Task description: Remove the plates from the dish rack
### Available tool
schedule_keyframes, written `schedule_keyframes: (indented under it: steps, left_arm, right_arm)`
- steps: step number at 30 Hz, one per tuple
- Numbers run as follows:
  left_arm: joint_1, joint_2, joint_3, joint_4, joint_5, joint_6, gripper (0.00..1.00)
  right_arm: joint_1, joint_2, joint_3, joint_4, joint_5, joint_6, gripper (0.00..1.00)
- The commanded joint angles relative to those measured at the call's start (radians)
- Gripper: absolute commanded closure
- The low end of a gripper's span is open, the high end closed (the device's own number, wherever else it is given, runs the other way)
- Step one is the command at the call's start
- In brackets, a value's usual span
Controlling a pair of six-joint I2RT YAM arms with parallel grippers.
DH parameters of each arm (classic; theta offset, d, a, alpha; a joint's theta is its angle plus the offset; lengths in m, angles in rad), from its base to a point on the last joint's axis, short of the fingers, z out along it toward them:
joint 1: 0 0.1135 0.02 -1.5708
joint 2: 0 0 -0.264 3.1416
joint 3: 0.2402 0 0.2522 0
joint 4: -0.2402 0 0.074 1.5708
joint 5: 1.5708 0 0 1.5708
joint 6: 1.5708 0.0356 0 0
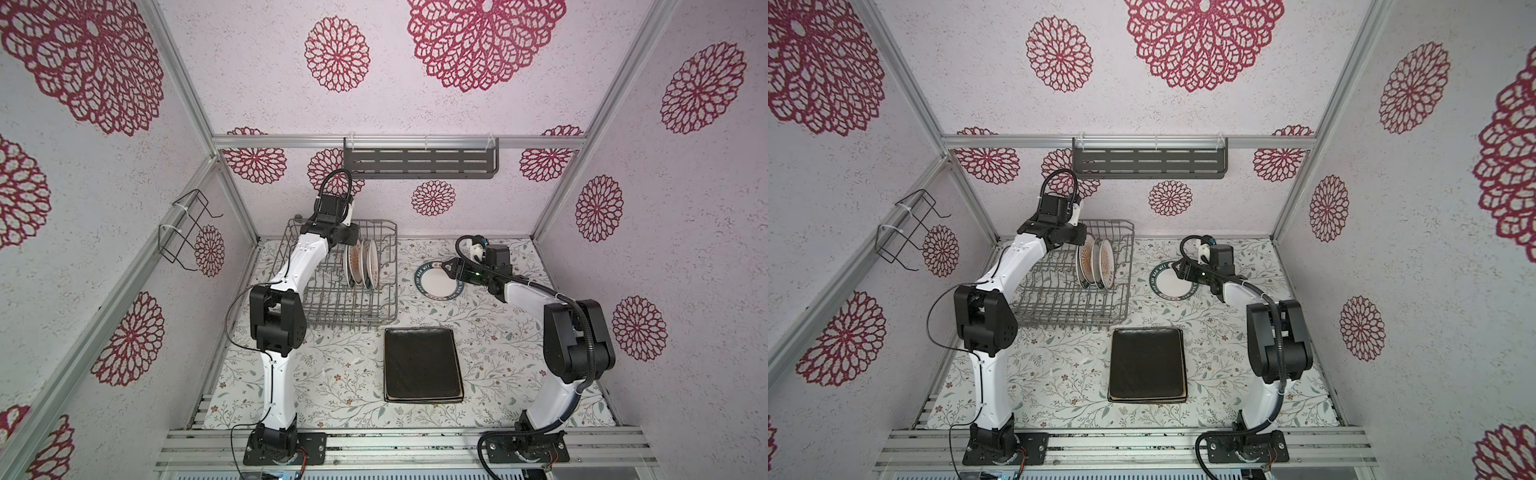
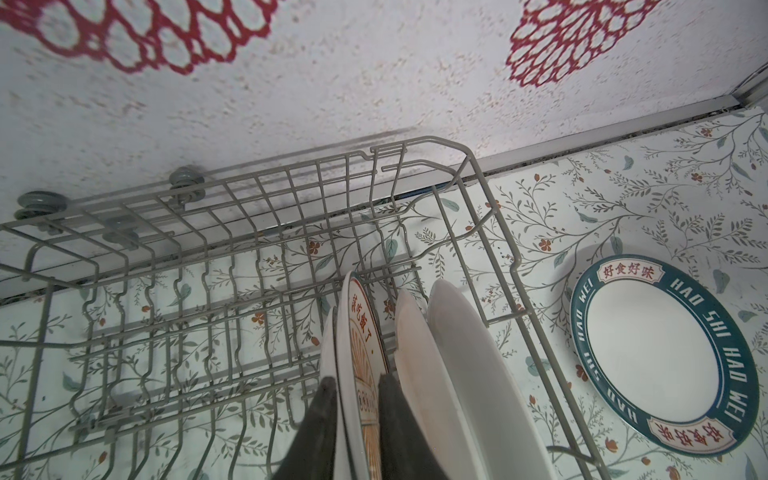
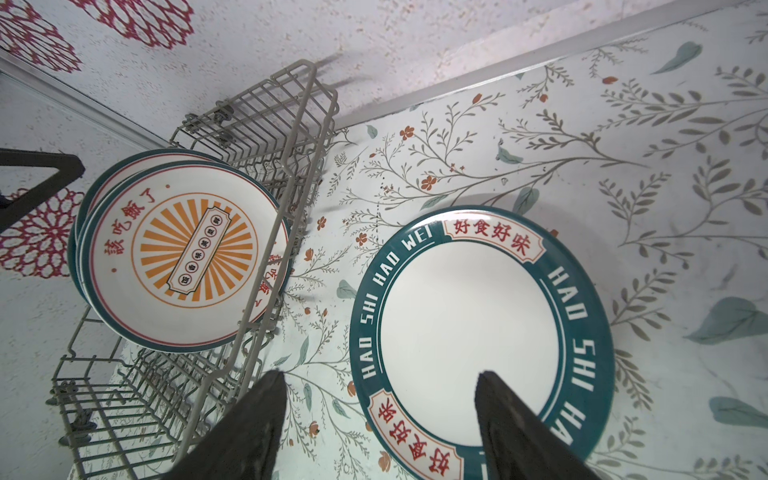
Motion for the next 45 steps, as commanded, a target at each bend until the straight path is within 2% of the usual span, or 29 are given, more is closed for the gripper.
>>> schedule_keyframes:
  steps: [1,17,25,45]
  left_arm:
    - [0.004,0.022,0.021,-0.015,0.018,0.000,0.79]
    - [-0.003,0.001,-0.023,-0.054,0.032,-0.030,0.86]
    - [-0.017,-0.052,-0.105,-0.057,0.038,-0.047,0.87]
    - [-0.058,-0.149,-0.225,-0.081,0.009,-0.097,0.84]
  right_arm:
    - [0.006,-0.026,0.030,0.006,-0.001,-0.022,0.25]
    - [0.006,-0.018,0.027,0.002,0.004,-0.022,0.25]
    - [0.006,-0.015,0.020,0.006,0.007,-0.022,0.24]
    - [0.006,-0.027,0.003,-0.002,0.015,-0.018,0.23]
